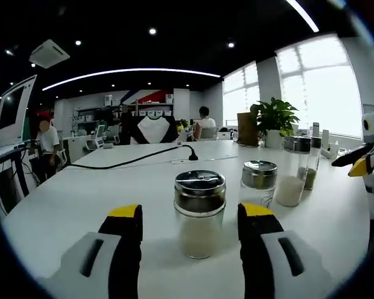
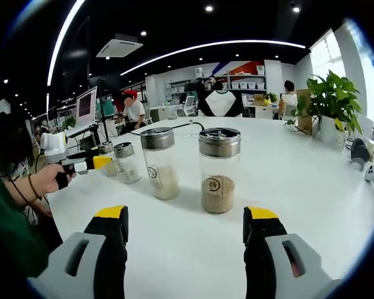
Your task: Rotate the seasoning bottle until the label or dispensing opening points toward the visible target arrow and the bottle remains upright within the marked orientation range
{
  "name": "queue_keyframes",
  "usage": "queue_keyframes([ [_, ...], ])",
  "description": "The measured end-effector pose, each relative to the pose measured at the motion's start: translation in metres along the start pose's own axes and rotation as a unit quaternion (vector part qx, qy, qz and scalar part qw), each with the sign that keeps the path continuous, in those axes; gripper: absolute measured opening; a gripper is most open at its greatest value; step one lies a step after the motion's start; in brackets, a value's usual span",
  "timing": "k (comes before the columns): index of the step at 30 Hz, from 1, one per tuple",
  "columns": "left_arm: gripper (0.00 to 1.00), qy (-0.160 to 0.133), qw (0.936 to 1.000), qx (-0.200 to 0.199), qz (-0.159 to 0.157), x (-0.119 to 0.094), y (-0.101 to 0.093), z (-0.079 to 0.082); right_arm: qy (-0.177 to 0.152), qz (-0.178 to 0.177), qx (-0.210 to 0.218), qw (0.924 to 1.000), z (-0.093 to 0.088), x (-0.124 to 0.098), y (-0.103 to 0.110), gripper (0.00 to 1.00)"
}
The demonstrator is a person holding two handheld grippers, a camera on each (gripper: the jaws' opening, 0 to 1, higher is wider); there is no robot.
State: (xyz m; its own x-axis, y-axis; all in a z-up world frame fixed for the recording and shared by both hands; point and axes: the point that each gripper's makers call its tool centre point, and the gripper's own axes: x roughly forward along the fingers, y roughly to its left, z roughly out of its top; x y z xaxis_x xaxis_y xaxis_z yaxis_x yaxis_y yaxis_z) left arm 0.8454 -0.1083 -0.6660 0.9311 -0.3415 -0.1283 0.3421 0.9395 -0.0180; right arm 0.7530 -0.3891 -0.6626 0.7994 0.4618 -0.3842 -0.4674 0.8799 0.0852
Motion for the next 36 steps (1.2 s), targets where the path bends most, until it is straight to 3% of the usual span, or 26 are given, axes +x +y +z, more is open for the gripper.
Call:
queue_keyframes([
  [11, 0.61, 0.000, 0.9999, 0.011, 0.004, 0.005, -0.002, 0.000, -0.004, 0.000, -0.010, 0.9999, 0.002, 0.000, 0.002, 0.80],
  [13, 0.62, -0.002, 0.9998, 0.017, 0.011, 0.005, 0.000, 0.001, -0.011, -0.004, -0.028, 0.9995, 0.005, 0.000, 0.002, 0.82],
  [16, 0.45, -0.004, 0.9999, 0.012, -0.011, 0.006, -0.008, 0.002, -0.012, -0.003, -0.034, 0.9993, 0.006, 0.000, 0.003, 0.85],
  [24, 0.36, 0.004, 0.9997, 0.022, -0.011, 0.009, -0.010, -0.001, -0.009, 0.000, -0.040, 0.9992, 0.005, 0.004, 0.009, 0.95],
  [36, 0.35, -0.002, 0.9994, 0.021, -0.027, 0.011, -0.008, -0.003, -0.014, 0.002, -0.038, 0.9992, 0.008, 0.006, 0.009, 0.97],
])
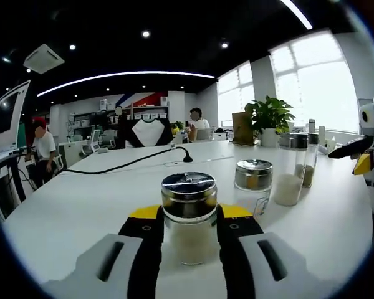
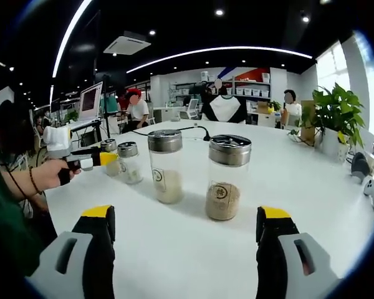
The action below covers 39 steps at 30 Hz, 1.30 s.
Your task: Rotate the seasoning bottle until the label or dispensing opening points toward the visible target arrow and the bottle remains upright within the marked orientation range
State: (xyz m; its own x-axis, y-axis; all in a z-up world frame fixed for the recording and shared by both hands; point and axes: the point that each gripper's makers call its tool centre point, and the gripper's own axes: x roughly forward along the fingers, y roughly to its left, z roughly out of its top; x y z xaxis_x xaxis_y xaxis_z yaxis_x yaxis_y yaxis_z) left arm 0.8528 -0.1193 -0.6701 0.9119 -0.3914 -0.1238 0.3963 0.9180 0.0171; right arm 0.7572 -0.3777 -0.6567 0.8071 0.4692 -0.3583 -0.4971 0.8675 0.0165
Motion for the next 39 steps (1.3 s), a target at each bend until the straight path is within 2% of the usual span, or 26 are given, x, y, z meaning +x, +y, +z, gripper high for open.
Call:
queue_keyframes([
  [15, 0.35, -0.003, 0.9995, 0.003, -0.032, -0.0002, -0.0019, 0.0010, 0.002, -0.008, 0.011, 0.9999, -0.0041, -0.0026, -0.0033, 0.98],
  [31, 0.34, -0.016, 0.9953, 0.010, -0.095, 0.0001, -0.0067, 0.0020, -0.001, -0.016, 0.017, 0.9997, -0.0030, -0.0042, -0.0073, 0.96],
  [39, 0.34, -0.019, 0.9900, 0.015, -0.139, -0.0009, -0.0084, 0.0024, -0.001, -0.016, 0.017, 0.9997, -0.0035, -0.0046, -0.0071, 0.96],
])
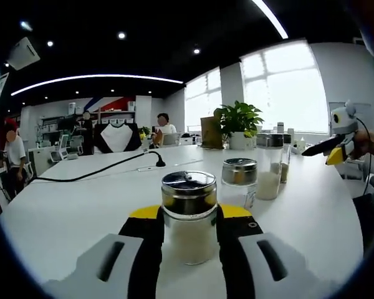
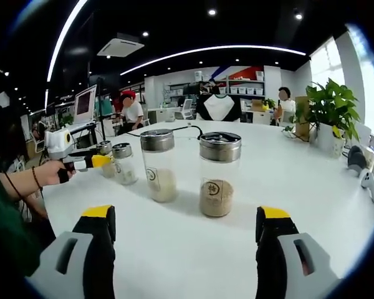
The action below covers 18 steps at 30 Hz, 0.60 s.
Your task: Rotate the seasoning bottle until the label or dispensing opening points toward the visible target arrow and the bottle remains upright within the marked orientation range
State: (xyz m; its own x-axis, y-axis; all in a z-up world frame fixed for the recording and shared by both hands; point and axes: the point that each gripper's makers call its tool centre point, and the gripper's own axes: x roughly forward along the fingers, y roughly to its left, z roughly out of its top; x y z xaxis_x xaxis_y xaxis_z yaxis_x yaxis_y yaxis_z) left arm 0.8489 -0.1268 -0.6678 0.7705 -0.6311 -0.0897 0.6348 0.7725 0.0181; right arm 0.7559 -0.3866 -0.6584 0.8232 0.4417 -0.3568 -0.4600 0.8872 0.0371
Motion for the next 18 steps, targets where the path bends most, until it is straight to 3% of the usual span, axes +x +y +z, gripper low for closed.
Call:
queue_keyframes([
  [5, 0.34, -0.004, 0.9999, -0.002, -0.012, 0.0000, -0.0019, 0.0003, -0.002, 0.000, 0.002, 1.0000, -0.0004, 0.0013, 0.0016, 0.96],
  [18, 0.34, -0.002, 0.9969, 0.003, -0.078, 0.0010, -0.0059, -0.0005, -0.002, 0.002, 0.000, 1.0000, -0.0004, 0.0020, 0.0012, 0.95],
])
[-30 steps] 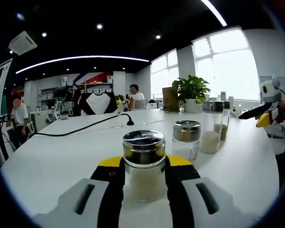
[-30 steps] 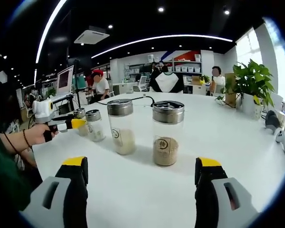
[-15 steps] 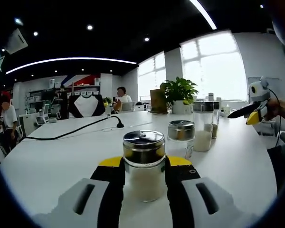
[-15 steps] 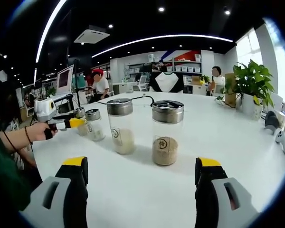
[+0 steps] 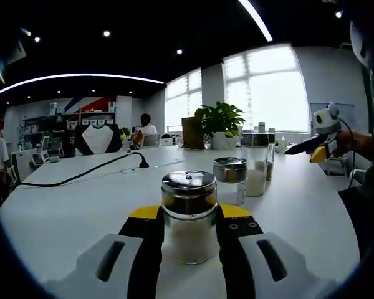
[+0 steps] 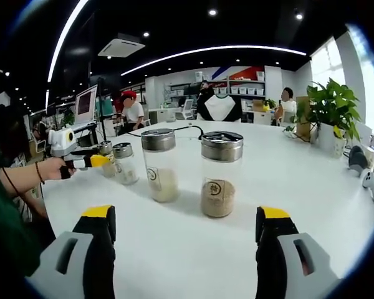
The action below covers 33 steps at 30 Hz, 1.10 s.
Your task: Rotate the seasoning bottle until the label or dispensing opening points toward the visible target arrow and the bottle remains upright within the marked orientation range
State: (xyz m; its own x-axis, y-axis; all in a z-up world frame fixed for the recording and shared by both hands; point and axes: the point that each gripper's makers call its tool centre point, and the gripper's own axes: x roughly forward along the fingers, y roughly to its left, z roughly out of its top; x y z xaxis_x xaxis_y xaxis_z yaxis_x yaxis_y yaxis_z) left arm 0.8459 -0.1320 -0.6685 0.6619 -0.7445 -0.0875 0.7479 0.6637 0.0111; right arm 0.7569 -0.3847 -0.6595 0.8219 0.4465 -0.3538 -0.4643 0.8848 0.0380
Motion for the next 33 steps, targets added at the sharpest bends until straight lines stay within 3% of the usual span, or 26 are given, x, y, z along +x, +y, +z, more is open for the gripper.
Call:
queue_keyframes([
  [11, 0.34, -0.001, 0.9993, 0.003, -0.037, 0.0014, -0.0040, 0.0002, -0.001, 0.004, 0.003, 1.0000, 0.0012, -0.0003, 0.0016, 0.94],
  [29, 0.35, 0.001, 0.9992, 0.010, -0.038, 0.0016, -0.0060, -0.0016, 0.001, -0.001, 0.005, 1.0000, 0.0008, -0.0030, -0.0003, 0.94],
  [31, 0.42, 0.005, 0.9993, 0.010, -0.036, 0.0011, -0.0070, -0.0032, 0.001, -0.003, 0.006, 1.0000, 0.0008, -0.0041, -0.0012, 0.94],
  [33, 0.55, -0.004, 0.9999, 0.002, -0.013, -0.0004, -0.0027, -0.0016, 0.000, -0.005, 0.009, 1.0000, 0.0005, -0.0049, -0.0023, 0.94],
])
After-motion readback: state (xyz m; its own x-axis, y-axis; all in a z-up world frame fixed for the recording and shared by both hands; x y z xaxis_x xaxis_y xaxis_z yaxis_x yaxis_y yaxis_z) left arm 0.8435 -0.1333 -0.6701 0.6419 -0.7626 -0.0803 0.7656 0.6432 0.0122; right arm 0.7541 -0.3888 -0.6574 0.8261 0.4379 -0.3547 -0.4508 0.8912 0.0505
